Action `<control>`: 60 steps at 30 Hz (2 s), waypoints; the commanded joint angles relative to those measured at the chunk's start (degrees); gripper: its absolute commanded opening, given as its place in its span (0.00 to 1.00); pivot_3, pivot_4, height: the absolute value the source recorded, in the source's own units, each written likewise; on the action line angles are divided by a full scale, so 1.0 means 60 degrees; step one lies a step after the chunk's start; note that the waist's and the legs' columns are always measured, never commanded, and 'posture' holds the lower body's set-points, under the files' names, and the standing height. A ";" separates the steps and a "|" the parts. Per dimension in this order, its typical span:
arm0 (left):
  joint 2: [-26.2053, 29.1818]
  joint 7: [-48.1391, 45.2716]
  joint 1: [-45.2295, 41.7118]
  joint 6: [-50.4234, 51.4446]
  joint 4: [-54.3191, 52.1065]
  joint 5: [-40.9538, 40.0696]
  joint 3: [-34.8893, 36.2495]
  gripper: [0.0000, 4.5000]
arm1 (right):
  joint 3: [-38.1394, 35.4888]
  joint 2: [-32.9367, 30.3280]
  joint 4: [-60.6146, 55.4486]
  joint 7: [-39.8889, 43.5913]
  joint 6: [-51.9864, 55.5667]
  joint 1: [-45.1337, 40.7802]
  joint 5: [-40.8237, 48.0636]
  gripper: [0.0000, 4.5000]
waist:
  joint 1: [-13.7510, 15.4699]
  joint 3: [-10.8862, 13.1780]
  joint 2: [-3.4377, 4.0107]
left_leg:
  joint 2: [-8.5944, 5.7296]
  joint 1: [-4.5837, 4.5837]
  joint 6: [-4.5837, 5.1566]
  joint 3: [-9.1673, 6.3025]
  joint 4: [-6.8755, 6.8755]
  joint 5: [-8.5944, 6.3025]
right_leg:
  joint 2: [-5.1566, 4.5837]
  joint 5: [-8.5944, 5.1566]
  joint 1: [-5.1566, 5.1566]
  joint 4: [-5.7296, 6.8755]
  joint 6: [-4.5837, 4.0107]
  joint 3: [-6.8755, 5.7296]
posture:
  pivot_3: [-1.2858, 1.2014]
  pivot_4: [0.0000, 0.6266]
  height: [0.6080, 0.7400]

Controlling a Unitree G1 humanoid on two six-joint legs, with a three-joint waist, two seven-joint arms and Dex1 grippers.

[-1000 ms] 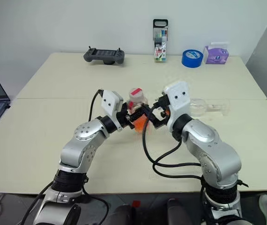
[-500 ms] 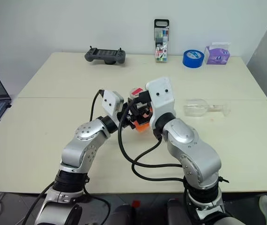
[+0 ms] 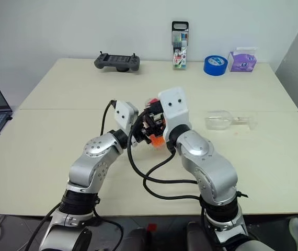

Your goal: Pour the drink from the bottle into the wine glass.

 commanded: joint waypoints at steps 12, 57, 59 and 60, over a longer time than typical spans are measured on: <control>0.0022 -0.0004 -0.0108 -0.0247 -0.0459 -0.0003 0.0041 0.39 | -0.0338 0.0249 -0.0305 0.0242 -0.0726 -0.0247 0.0019 0.72 | 0.0000 0.0000 0.0000 | -0.0001 0.0000 0.0000 0.0000 0.0001 0.0000 | 0.0000 0.0000 0.0000 0.0000 0.0000 0.0000 | 0.52 0.24 1.00; 0.0474 -0.0666 0.0161 0.0371 -0.1137 -0.0559 -0.0234 0.39 | -0.1314 -0.6298 0.2646 1.1466 -0.3514 -0.0193 0.4296 0.41 | -0.0090 0.0007 0.0003 | 0.0021 0.0035 0.0027 0.0029 -0.0002 -0.0014 | 0.0090 -0.0001 0.0028 -0.0002 0.0002 0.0007 | 0.52 0.24 1.00; 0.0480 -0.0638 0.0266 0.0420 -0.1259 -0.0536 -0.0277 0.39 | -0.1509 -0.6136 0.2771 1.1137 -0.3232 -0.0285 0.4536 0.57 | -0.0074 0.0007 0.0003 | 0.0028 0.0032 0.0026 0.0017 -0.0002 -0.0014 | 0.0089 -0.0001 0.0027 -0.0002 0.0001 0.0012 | 0.52 0.24 1.00; 0.0480 -0.0635 0.0293 0.0428 -0.1284 -0.0526 -0.0298 0.39 | -0.1540 -0.6107 0.2744 1.1052 -0.3271 -0.0287 0.4500 0.64 | -0.0062 0.0007 0.0003 | 0.0028 0.0032 0.0026 0.0012 0.0000 -0.0013 | 0.0082 -0.0001 0.0027 -0.0003 0.0001 0.0014 | 0.52 0.24 1.00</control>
